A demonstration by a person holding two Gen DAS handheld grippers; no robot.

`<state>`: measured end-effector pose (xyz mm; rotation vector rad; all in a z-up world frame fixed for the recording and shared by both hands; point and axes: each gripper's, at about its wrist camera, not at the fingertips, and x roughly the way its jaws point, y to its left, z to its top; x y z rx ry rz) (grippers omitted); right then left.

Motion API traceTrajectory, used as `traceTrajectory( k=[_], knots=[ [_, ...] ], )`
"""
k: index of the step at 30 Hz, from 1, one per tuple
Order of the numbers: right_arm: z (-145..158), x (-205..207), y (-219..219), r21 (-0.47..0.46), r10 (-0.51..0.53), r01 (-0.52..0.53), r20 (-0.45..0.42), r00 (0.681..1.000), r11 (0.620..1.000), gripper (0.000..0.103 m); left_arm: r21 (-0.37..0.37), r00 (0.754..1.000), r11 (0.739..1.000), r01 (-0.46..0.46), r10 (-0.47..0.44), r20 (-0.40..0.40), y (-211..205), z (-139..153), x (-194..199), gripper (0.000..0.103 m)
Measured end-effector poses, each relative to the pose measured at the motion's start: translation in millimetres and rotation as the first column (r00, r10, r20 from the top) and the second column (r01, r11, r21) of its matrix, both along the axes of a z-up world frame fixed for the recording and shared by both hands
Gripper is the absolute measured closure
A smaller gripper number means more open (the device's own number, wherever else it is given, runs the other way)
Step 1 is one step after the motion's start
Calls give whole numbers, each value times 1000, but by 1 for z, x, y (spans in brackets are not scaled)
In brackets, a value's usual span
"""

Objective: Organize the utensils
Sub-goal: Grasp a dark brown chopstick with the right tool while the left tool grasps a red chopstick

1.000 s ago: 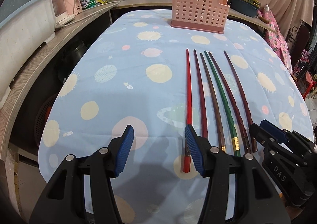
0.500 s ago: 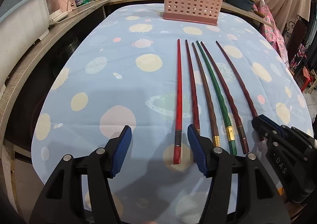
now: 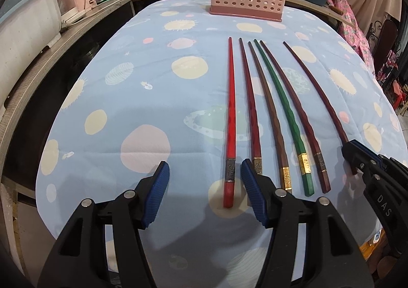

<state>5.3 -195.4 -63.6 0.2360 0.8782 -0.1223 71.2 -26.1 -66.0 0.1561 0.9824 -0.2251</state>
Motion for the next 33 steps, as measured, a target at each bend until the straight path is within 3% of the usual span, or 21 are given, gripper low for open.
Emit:
traceTrajectory(
  k=[8,20,33],
  knots=[
    [0,0,0,0,0,0,0,1000,1000,96,1,1000,1000,3,-3,1,-2,0,0,51],
    [0,-1,0,3,-2,2,2,1000,1000,96,-32,1000,999,16,-16,-22,0,3,-1,93],
    [1,-4,-5,50,-10,10,-1,1000,999,96,-54,999,999,9,-11,-37,3,7,-4,95]
  ],
)
